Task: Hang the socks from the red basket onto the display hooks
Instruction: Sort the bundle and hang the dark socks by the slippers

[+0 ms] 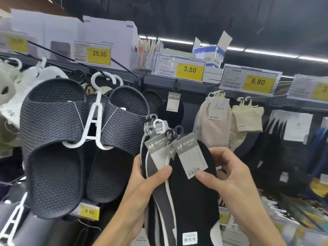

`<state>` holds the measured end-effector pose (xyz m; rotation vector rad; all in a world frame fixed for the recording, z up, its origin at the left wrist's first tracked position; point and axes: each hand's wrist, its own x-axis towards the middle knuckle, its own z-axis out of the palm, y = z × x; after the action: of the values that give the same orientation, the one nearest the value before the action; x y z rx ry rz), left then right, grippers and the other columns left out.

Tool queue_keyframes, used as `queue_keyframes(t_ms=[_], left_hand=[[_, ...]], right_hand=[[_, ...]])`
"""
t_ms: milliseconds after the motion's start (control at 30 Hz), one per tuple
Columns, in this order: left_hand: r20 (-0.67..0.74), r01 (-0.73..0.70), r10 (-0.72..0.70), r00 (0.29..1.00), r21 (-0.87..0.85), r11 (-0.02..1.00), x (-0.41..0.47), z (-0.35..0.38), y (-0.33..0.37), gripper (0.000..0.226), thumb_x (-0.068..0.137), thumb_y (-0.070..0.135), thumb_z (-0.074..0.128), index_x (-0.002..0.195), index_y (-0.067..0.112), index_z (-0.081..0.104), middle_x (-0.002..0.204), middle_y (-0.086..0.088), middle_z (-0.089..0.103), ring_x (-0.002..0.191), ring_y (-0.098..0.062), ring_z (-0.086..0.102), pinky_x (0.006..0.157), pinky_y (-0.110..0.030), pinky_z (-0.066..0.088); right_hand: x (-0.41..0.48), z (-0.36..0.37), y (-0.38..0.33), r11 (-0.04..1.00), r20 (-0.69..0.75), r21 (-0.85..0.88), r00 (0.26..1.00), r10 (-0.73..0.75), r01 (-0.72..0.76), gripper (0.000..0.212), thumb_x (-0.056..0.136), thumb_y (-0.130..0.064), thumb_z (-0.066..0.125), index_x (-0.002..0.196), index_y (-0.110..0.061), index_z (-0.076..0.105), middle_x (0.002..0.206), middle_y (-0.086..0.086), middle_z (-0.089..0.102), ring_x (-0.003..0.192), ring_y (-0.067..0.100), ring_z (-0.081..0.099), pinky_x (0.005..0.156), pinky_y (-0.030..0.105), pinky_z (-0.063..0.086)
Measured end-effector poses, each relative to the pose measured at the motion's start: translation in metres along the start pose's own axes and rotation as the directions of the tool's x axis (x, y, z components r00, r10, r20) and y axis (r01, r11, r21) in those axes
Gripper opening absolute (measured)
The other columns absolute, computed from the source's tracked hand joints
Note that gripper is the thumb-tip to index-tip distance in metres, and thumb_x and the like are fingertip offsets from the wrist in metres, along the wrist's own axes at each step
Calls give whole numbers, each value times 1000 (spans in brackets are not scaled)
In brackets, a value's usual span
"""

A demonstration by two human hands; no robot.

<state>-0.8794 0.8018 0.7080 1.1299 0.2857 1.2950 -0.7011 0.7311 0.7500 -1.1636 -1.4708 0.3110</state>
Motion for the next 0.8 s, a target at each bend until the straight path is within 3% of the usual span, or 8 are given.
queue_keyframes(t_ms=[133, 267, 367, 467, 567, 667, 733, 800], left_hand=[[10, -36, 36, 999, 5, 999, -4, -6, -1, 77, 55, 29, 89, 125, 28, 57, 113, -4, 76, 101, -20, 74, 72, -22, 60], [-71, -113, 116, 991, 36, 993, -4, -14, -1, 70, 51, 31, 88, 116, 31, 63, 110, -4, 76, 100, -23, 74, 72, -24, 60], [-138, -224, 239, 961, 120, 967, -6, -24, 2, 66, 50, 32, 86, 112, 32, 64, 107, -3, 76, 97, -22, 74, 70, -24, 59], [-142, -286, 318, 937, 210, 935, -9, -32, 11, 60, 53, 34, 85, 109, 35, 64, 106, -3, 76, 96, -22, 74, 72, -31, 59], [-125, -302, 345, 930, 271, 914, -10, -37, 21, 56, 54, 36, 84, 106, 38, 62, 103, 0, 76, 94, -22, 75, 73, -34, 58], [-109, -286, 320, 941, 250, 925, -12, -38, 24, 59, 55, 35, 84, 110, 35, 63, 106, -3, 76, 96, -23, 75, 70, -31, 60], [-98, -252, 277, 956, 213, 944, -13, -37, 23, 66, 55, 33, 84, 118, 31, 62, 111, -5, 75, 98, -26, 74, 71, -31, 60], [-93, -220, 242, 966, 196, 955, -14, -35, 19, 69, 55, 32, 84, 120, 29, 62, 112, -6, 75, 99, -28, 74, 72, -33, 61]], right_hand=[[5, -3, -1, 1000, 6, 23, 1000, -2, 2, 30, 78, -10, 79, 91, -34, 69, 96, -6, 76, 91, 11, 72, 72, 25, 58], [14, -12, 0, 953, 35, 294, 997, 64, -72, 22, 75, -15, 75, 96, -21, 70, 101, 12, 76, 91, 28, 74, 70, 32, 61], [31, -16, 4, 905, -82, 417, 989, 123, -78, 29, 81, -7, 67, 109, -11, 63, 102, 14, 76, 91, 28, 74, 69, 34, 62], [56, -14, 5, 933, -242, 359, 961, 134, -40, 27, 92, -2, 59, 110, -22, 62, 101, 3, 77, 88, 19, 75, 69, 33, 62], [87, -10, 9, 975, -319, 221, 942, 103, -32, 30, 94, -10, 60, 112, -34, 61, 107, -4, 74, 95, 15, 73, 85, 43, 60], [120, 2, 12, 995, -353, 97, 934, 54, -21, 35, 95, -15, 58, 126, -31, 57, 118, -5, 69, 106, 14, 67, 94, 45, 55], [140, 11, 15, 997, -371, 70, 927, 45, -20, 38, 95, -18, 56, 131, -31, 52, 124, -9, 64, 114, 11, 61, 97, 40, 52], [158, 20, 16, 1000, -393, 31, 919, 10, 2, 36, 96, -17, 55, 129, -31, 50, 110, -22, 60, 101, -5, 57, 90, 24, 48]])
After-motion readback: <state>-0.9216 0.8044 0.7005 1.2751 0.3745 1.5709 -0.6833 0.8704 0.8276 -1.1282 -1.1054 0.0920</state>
